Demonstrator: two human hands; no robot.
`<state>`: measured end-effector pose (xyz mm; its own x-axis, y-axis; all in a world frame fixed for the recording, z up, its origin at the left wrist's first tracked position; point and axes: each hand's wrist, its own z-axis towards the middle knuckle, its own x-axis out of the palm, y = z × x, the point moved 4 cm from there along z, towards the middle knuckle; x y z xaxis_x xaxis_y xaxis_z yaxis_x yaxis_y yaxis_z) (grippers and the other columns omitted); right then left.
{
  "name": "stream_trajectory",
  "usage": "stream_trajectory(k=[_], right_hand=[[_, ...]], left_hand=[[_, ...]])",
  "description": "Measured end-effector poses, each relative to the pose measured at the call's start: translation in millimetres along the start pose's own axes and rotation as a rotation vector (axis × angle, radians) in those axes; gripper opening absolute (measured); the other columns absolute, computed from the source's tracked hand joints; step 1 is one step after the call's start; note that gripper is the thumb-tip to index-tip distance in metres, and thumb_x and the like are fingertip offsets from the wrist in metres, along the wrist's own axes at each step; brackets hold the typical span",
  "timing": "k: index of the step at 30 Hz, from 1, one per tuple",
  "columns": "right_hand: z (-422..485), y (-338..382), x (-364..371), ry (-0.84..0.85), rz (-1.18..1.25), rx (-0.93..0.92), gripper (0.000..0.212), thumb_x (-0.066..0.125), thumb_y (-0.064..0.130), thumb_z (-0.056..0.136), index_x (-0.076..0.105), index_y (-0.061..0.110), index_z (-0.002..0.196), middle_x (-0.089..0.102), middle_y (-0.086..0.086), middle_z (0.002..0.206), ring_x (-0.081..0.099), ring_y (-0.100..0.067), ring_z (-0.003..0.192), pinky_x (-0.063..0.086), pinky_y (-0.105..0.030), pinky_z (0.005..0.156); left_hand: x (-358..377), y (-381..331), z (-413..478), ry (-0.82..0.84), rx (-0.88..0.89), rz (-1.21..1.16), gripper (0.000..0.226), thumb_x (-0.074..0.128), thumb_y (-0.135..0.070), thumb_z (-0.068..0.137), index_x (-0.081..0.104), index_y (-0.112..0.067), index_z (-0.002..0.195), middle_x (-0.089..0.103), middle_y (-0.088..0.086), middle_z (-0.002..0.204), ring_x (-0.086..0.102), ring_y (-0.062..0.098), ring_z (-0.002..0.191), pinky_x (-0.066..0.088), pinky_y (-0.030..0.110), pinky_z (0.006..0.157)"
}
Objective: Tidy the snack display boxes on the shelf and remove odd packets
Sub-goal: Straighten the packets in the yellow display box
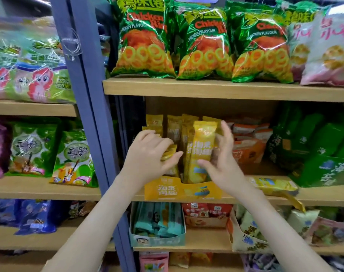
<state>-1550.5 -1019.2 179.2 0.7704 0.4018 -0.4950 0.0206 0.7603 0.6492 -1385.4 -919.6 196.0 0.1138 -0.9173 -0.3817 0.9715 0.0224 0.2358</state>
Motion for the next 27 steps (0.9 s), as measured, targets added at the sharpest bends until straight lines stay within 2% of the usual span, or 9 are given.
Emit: stream_trajectory(k=[2,4,8,11,14,18,20,24,27], right_hand=[[-1,1,10,0.102,-0.096,0.016,0.097,0.056,0.010,0.095,-0.014,0.060,0.140,0.018,0.015,0.154,0.035,-0.013,0.139,0.038,-0.047,0.109],[-2,2,15,0.127,-0.176,0.024,0.087,0.052,0.014,0.098,-0.011,0.059,0.137,0.020,0.023,0.145,0.042,-0.019,0.127,0.040,-0.043,0.104],[-1,0,17,0.153,-0.278,0.045,0.079,0.053,0.016,0.098,0.000,0.049,0.146,0.034,0.007,0.136,0.051,-0.019,0.100,0.045,-0.030,0.088],[4,0,15,0.151,-0.328,0.017,0.066,0.055,0.023,0.097,0.016,0.032,0.149,0.024,0.008,0.148,0.036,-0.011,0.127,0.033,-0.020,0.099],[16,5,9,0.106,-0.346,-0.024,0.061,0.056,0.030,0.096,0.022,0.022,0.146,0.021,-0.002,0.152,0.011,-0.016,0.144,0.019,-0.033,0.115],[27,3,16,0.171,-0.701,-0.107,0.080,0.057,0.045,0.090,0.011,0.022,0.152,0.038,-0.007,0.141,0.011,-0.024,0.145,0.009,-0.044,0.118],[26,0,15,0.117,-0.839,-0.151,0.082,0.057,0.053,0.087,0.015,0.022,0.150,0.045,-0.007,0.134,0.027,-0.027,0.140,-0.001,-0.051,0.116],[18,5,11,0.058,-0.812,-0.233,0.079,0.063,0.052,0.082,0.023,0.022,0.144,0.046,-0.008,0.128,0.040,-0.027,0.128,0.002,-0.049,0.115],[1,21,23,0.109,-0.695,-0.364,0.076,0.070,0.038,0.081,0.028,0.020,0.142,0.041,-0.010,0.132,0.035,-0.029,0.131,0.022,-0.047,0.114]], left_hand=[[-4,-2,2,-0.038,-0.002,0.119,0.042,0.051,-0.042,0.097,0.074,-0.008,0.085,0.073,0.005,0.081,0.069,0.024,0.085,0.042,0.047,0.100],[-10,-9,3,-0.086,-0.042,0.245,0.032,0.056,-0.035,0.096,0.074,-0.008,0.095,0.074,0.005,0.090,0.068,0.025,0.098,0.037,0.052,0.106],[-7,-29,2,-0.068,0.006,0.258,0.030,0.050,-0.026,0.099,0.073,-0.007,0.102,0.074,0.006,0.095,0.069,0.024,0.098,0.036,0.049,0.107],[-1,-31,-2,-0.010,0.015,0.147,0.041,0.041,-0.031,0.102,0.073,-0.005,0.100,0.073,0.008,0.095,0.069,0.024,0.087,0.046,0.044,0.099],[1,-27,-6,0.000,0.019,0.126,0.048,0.044,-0.042,0.100,0.072,-0.003,0.100,0.072,0.010,0.094,0.068,0.025,0.085,0.048,0.042,0.093],[4,-16,-9,0.008,0.020,0.146,0.056,0.051,-0.053,0.094,0.070,-0.002,0.101,0.070,0.012,0.095,0.066,0.028,0.088,0.044,0.041,0.096],[7,-7,-10,0.032,0.028,0.184,0.059,0.049,-0.057,0.094,0.069,-0.002,0.104,0.069,0.012,0.099,0.065,0.027,0.092,0.039,0.042,0.101],[15,10,-6,0.106,0.003,0.296,0.066,0.034,-0.060,0.098,0.063,-0.005,0.117,0.068,0.010,0.108,0.062,0.025,0.104,0.027,0.047,0.107],[15,8,-7,0.157,-0.029,0.298,0.063,0.018,-0.053,0.102,0.047,-0.008,0.135,0.063,0.012,0.123,0.047,0.025,0.123,0.018,0.048,0.108]])
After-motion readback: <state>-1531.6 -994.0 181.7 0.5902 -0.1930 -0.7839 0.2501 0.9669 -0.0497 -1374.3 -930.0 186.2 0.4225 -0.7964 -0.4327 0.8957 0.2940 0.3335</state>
